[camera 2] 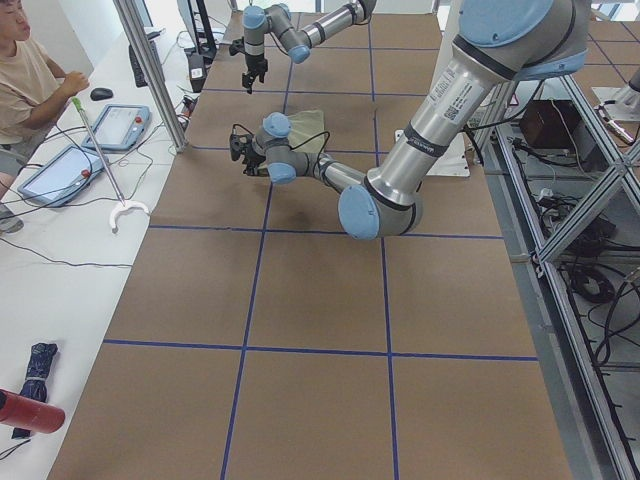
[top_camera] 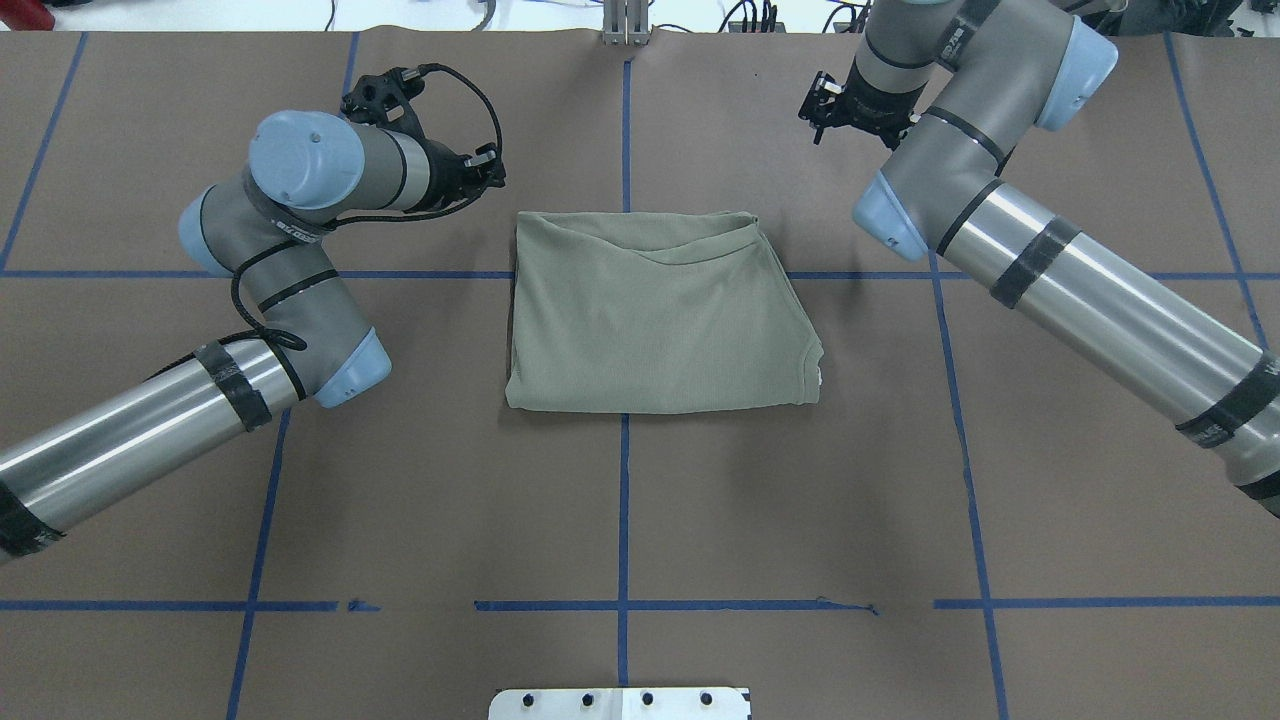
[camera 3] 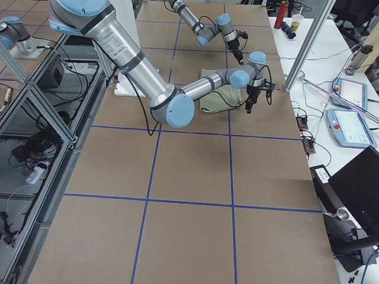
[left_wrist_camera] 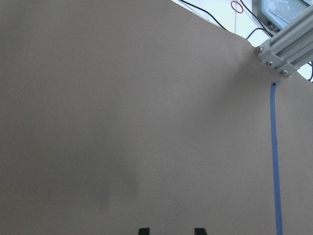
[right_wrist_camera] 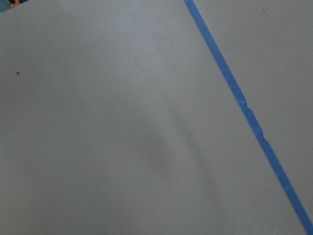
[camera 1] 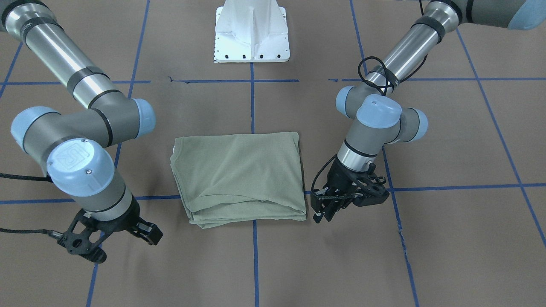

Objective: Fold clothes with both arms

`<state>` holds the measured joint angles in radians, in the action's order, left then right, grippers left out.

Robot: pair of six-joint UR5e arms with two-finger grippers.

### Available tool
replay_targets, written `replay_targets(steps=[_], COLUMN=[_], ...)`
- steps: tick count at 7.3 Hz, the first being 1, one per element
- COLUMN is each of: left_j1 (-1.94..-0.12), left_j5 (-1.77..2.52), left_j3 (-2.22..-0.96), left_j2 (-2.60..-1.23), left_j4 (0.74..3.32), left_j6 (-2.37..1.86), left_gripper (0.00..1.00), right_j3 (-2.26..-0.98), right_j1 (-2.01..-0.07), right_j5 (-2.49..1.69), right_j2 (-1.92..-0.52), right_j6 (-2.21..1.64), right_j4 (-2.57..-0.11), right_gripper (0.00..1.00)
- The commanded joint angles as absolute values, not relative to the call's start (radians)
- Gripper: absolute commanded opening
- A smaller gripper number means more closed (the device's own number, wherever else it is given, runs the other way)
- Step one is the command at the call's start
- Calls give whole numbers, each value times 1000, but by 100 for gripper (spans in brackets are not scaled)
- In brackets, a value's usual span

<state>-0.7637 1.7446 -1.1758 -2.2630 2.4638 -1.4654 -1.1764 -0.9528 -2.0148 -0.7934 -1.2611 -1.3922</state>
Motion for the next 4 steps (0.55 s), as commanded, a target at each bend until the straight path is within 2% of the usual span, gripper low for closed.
replay_targets(steps=[1, 4], left_j1=[-851, -1023], left_j5=[1912, 2119], left_j3=[-1234, -1392], left_j2=[-2199, -1961], left_j4=[2454, 2424], left_j6=[-1295, -926], left_gripper=[42, 43], right_j3=[-1228, -1366], right_j1=[-1050, -1254], right_j5=[-2074, -2274], right_j2=[-901, -1169], right_j6=[-1064, -636], right_j4=[-1390, -1390], right_gripper=[100, 100])
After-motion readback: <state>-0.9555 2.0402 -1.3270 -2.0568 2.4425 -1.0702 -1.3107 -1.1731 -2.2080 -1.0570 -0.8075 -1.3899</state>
